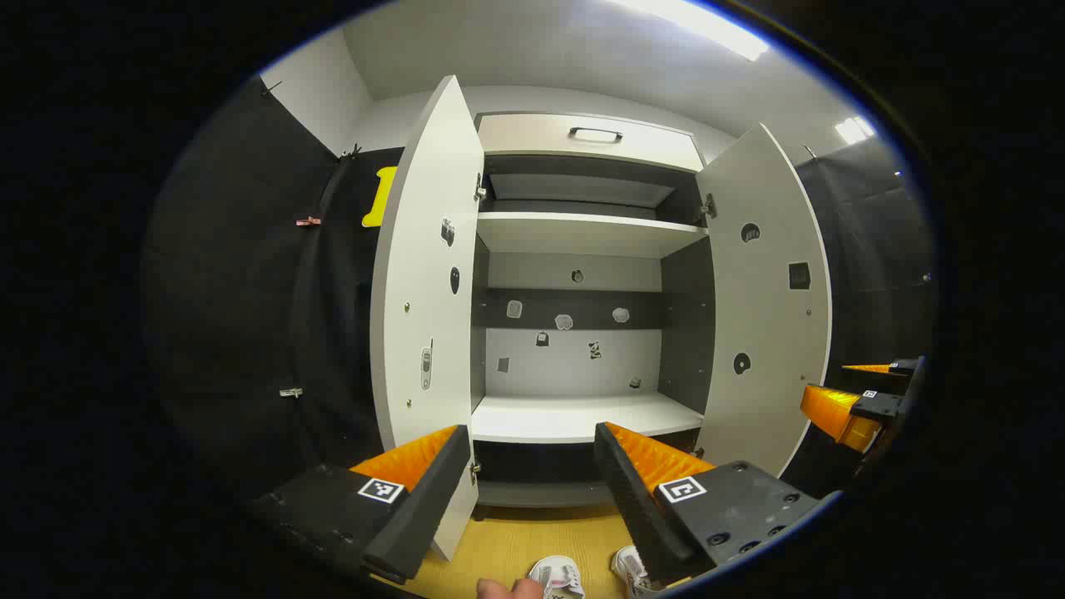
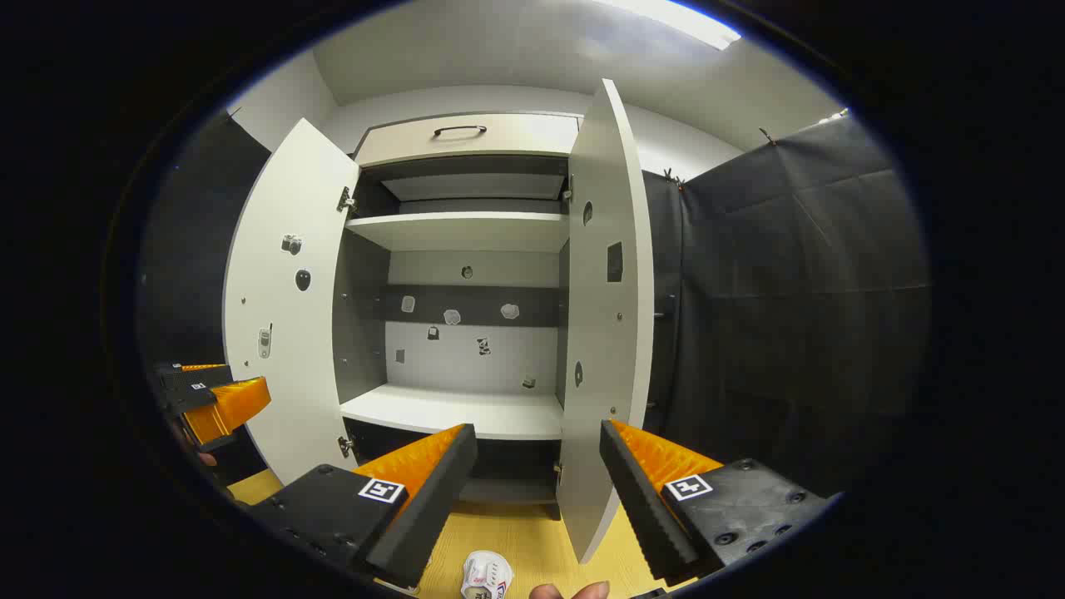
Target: Grab one shoe with the right hand and put it into the shoe cabinet, grab the other shoe with the left hand and put it into the shoe cabinet; then close the right door with the right hand and the left door with the left hand.
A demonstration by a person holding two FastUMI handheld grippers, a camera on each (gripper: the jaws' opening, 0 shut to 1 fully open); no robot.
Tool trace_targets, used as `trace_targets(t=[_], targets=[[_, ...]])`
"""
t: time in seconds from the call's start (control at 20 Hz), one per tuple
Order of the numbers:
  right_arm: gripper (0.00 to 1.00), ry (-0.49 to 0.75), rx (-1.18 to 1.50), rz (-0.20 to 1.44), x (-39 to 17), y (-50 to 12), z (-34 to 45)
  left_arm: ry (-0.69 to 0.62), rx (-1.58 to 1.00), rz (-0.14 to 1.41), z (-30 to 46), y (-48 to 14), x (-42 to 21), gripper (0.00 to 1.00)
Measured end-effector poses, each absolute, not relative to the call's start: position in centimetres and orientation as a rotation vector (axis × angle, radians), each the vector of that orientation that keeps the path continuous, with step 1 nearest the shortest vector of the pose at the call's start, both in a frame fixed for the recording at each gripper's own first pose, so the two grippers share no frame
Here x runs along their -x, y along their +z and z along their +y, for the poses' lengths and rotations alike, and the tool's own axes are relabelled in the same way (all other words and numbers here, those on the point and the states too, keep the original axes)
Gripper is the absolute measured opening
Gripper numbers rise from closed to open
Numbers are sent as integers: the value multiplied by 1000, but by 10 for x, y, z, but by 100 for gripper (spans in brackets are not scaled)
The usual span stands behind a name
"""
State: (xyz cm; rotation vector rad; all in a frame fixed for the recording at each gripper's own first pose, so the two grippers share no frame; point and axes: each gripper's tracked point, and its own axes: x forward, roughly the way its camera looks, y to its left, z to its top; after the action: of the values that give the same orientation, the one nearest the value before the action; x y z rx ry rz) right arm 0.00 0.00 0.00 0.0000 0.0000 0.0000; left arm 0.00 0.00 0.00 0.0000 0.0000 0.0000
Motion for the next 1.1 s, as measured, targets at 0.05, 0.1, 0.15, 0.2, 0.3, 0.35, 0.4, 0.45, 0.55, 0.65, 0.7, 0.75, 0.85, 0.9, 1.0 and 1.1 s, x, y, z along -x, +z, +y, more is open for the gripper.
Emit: trace_targets(t=[0.05,0.1,0.15,0.2,0.3,0.35,0.4,0.45,0.55,0.65,0.7,0.75,0.85,0.9,1.0,1.1], targets=[[98,1,-2,0,0,0,1,-1,-1,0,0,0,0,95],[98,1,-2,-1,0,1,1,-2,-1,0,0,-1,0,95],[98,-1,0,-1,0,0,1,-3,-1,1,0,0,0,95],[98,0,2,-1,0,1,2,-3,-1,1,-1,-1,0,95],[98,0,2,0,1,1,2,-4,-2,-1,0,-1,0,95],[98,1,1,0,1,1,3,-5,-3,-1,-1,0,0,95],[98,1,1,0,1,1,3,-5,-3,-1,-1,-1,0,95],[98,1,1,0,1,2,3,-6,-4,-1,-1,-1,0,95],[98,0,1,-1,2,3,2,-4,-4,-3,-1,-1,1,95],[98,1,-1,-2,3,5,3,-3,-1,-6,-1,1,2,95],[98,1,-1,-3,3,5,3,-4,1,-7,-1,1,2,95],[98,1,0,-3,3,5,3,-3,1,-7,-1,1,2,95],[98,-1,1,-4,4,6,2,-2,1,-9,0,0,3,95],[98,-1,1,-4,4,6,2,-2,1,-9,0,1,3,95],[98,0,0,-3,4,7,2,0,1,-10,1,1,4,95],[98,8,-7,10,4,4,6,1,2,-10,1,1,4,95]])
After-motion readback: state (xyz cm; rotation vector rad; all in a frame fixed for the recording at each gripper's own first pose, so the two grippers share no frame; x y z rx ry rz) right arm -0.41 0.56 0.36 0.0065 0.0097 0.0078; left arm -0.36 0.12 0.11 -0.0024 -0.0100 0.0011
